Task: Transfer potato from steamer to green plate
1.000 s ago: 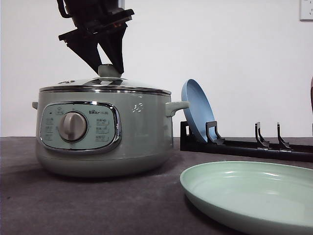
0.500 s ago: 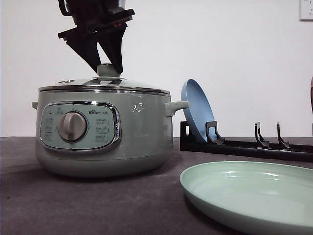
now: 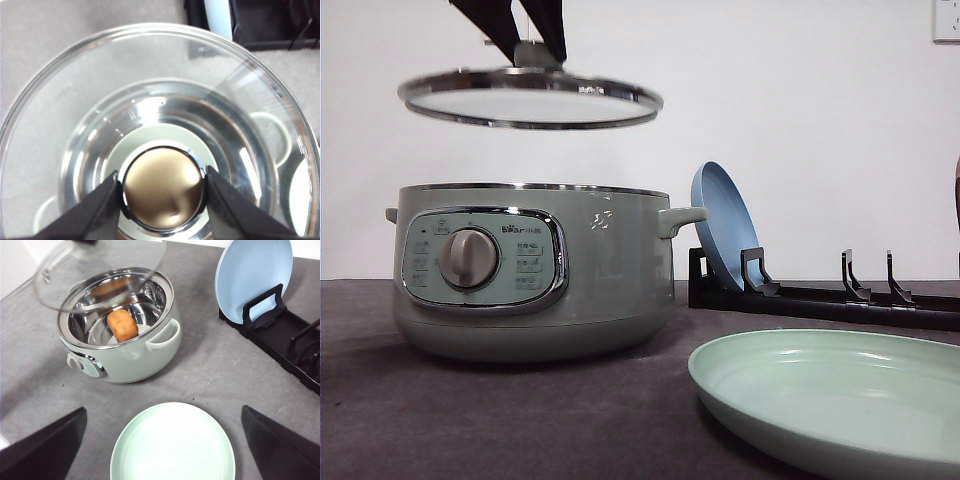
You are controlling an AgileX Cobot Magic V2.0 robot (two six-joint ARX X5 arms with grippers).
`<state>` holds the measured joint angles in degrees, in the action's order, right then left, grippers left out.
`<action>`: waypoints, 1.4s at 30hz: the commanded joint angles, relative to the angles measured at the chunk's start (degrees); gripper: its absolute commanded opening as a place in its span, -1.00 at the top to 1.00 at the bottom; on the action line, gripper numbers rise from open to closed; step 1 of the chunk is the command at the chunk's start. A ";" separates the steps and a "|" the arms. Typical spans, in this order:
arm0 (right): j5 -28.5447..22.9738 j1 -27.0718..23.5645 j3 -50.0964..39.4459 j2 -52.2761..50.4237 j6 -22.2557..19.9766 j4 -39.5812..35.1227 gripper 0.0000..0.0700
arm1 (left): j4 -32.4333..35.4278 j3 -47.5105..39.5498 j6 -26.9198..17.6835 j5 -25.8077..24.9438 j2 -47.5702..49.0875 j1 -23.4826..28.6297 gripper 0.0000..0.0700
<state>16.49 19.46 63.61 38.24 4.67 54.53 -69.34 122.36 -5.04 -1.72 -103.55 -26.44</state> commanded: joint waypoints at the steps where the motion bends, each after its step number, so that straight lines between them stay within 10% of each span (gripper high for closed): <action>1: -0.04 0.17 0.90 0.26 -0.40 -0.83 -0.79 | 1.27 2.91 0.13 -0.11 0.13 -0.31 1.00; 14: -0.02 0.17 0.90 0.26 -0.41 -0.91 -0.79 | 0.75 3.39 -0.33 -0.01 0.13 1.69 1.00; 42: -0.04 0.18 0.90 0.32 -0.44 -0.97 -0.79 | -0.11 3.37 0.84 0.04 0.13 25.30 1.00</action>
<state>16.49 19.46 63.61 38.24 4.67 54.19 -71.16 122.96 -4.90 -1.57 -103.55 -1.16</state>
